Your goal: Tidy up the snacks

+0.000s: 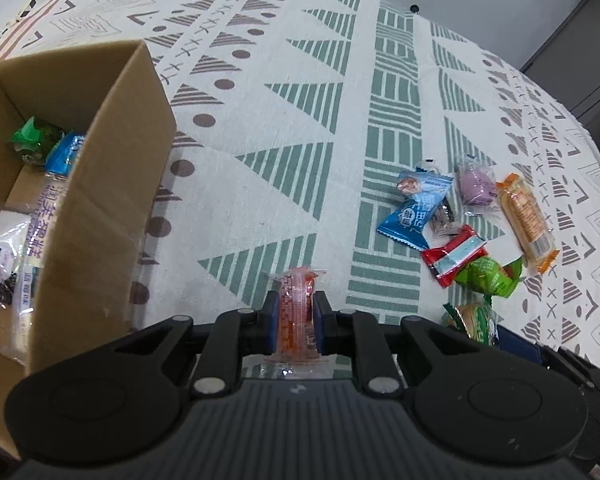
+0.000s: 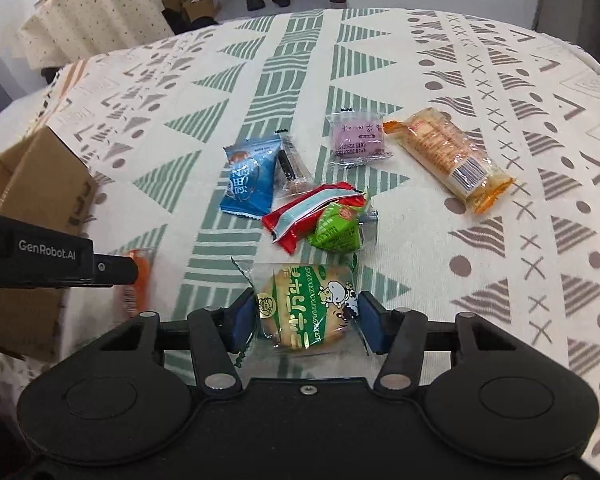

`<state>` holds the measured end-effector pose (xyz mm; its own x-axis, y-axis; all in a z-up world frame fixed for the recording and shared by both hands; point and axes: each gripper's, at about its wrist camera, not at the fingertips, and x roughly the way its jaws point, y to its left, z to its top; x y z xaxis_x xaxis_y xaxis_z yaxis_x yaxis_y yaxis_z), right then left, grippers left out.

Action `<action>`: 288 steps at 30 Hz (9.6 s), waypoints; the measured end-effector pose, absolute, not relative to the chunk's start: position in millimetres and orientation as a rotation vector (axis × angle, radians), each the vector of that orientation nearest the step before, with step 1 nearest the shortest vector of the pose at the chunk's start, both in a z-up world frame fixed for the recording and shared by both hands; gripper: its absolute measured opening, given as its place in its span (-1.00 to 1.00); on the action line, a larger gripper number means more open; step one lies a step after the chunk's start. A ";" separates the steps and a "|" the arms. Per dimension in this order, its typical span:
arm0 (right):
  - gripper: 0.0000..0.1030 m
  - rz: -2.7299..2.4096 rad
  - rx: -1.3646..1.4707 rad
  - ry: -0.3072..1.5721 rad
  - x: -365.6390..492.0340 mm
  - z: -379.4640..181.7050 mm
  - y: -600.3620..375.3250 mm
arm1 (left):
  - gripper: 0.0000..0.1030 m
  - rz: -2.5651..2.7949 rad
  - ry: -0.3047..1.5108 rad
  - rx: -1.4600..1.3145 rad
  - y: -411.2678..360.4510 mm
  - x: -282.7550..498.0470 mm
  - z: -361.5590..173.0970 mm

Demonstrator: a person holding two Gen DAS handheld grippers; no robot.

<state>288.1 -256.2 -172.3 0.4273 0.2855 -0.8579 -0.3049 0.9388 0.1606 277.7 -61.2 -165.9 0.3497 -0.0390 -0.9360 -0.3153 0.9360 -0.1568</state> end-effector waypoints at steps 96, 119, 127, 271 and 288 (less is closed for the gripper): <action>-0.03 0.424 0.151 0.815 204.6 -42.3 -189.8 | -0.66 0.197 0.912 -0.381 40.7 194.3 -33.2; -0.03 0.570 0.126 0.847 202.7 -43.4 -86.3 | -0.58 0.290 0.960 -0.542 137.8 161.6 -38.4; -0.01 0.609 0.132 0.871 200.3 -45.9 -63.6 | -0.26 0.311 0.958 -0.550 156.4 155.9 -32.2; -0.46 0.243 0.497 0.864 256.8 -91.3 -290.6 | -0.64 -0.057 1.015 -0.316 -75.3 262.1 -82.3; -0.46 0.322 0.444 0.799 230.3 -55.1 -248.0 | -0.64 -0.026 0.946 -0.347 -29.9 223.0 -45.7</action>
<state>230.3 -248.0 -55.1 0.6572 0.4381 -0.6133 -0.1100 0.8608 0.4970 223.0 -29.9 -45.7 0.5890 -0.1729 -0.7894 -0.1289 0.9443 -0.3029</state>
